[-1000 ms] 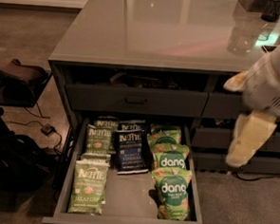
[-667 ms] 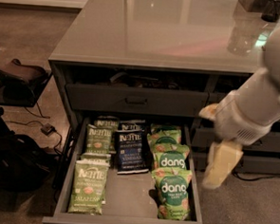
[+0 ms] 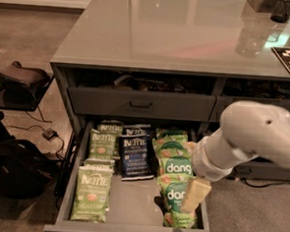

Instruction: Pick blue chip bag from middle drawer and place on counter

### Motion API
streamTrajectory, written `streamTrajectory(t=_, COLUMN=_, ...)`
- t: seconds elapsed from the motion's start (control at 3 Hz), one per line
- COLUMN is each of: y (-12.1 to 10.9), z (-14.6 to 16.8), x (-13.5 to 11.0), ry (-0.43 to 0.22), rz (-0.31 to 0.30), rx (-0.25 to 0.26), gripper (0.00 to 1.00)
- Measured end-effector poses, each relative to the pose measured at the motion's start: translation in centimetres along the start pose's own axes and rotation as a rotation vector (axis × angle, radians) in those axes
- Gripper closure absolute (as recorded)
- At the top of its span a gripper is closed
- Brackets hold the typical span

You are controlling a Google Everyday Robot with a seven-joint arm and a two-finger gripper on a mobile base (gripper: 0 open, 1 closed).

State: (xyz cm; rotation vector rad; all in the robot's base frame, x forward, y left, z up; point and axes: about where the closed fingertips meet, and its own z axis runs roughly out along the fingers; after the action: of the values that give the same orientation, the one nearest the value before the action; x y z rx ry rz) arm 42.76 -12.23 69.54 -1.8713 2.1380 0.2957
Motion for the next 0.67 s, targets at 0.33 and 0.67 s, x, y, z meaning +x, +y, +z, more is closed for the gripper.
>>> streamTrajectory(t=0.33, y=-2.4, z=5.3, x=-0.2, ry=-0.006, rz=-0.018, rx=0.042, gripper=0.00)
streamTrajectory(t=0.67, y=-4.5, z=9.8, x=-1.2, ry=-0.011, rz=-0.061, rx=0.053, gripper=0.00)
